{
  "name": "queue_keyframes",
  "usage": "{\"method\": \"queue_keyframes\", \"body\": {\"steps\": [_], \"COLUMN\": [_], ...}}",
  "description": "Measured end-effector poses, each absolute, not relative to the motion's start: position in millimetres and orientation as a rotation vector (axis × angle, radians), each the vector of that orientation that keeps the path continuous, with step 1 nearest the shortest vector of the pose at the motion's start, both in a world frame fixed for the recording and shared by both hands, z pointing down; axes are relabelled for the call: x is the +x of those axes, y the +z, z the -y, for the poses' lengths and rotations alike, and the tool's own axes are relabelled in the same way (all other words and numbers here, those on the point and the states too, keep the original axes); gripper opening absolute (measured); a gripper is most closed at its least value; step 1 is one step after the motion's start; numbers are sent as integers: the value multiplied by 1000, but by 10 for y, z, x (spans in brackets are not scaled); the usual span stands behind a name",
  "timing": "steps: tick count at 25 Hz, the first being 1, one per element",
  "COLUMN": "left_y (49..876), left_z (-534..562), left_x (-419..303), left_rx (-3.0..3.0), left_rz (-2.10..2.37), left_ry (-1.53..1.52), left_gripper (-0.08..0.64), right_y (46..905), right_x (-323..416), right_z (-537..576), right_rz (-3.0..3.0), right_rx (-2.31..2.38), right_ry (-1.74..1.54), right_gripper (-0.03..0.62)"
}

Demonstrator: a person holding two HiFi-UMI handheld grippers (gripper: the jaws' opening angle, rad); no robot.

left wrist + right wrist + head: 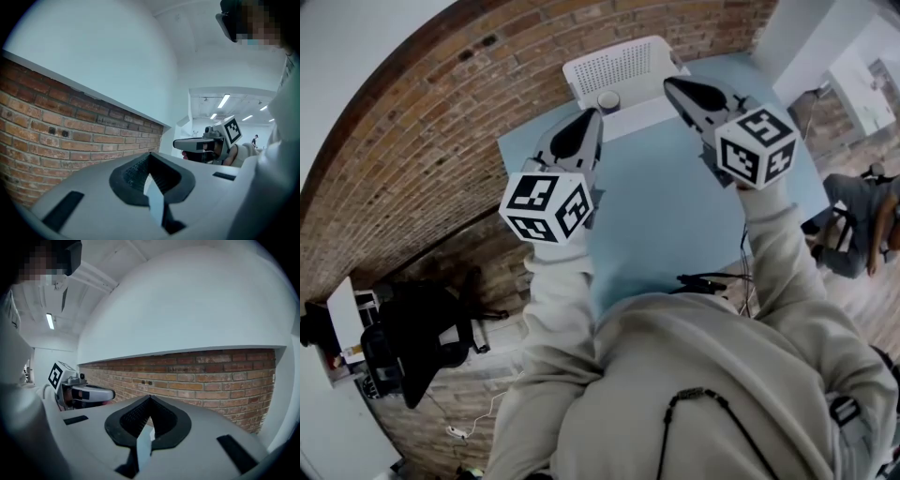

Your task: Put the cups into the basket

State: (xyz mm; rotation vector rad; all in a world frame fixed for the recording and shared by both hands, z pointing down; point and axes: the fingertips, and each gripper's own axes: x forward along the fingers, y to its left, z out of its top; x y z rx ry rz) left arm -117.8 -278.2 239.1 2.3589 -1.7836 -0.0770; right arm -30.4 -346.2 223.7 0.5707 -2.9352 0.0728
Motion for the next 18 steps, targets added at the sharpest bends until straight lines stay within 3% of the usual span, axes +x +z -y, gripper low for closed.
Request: {"method": "queue_keyframes", "body": {"steps": [18], "left_y": [2243], "left_z": [2626], "left_x": [-1260], "left_rx": [2364], "left_rz": [1803], "left_ry": [-109], "left_gripper": [-6], "right_y": [2061], "right_x": [-496], "right_z": [3230], "right_rz": [2966], "right_rx": [521], "right_ry": [34], "right_gripper": [9]}}
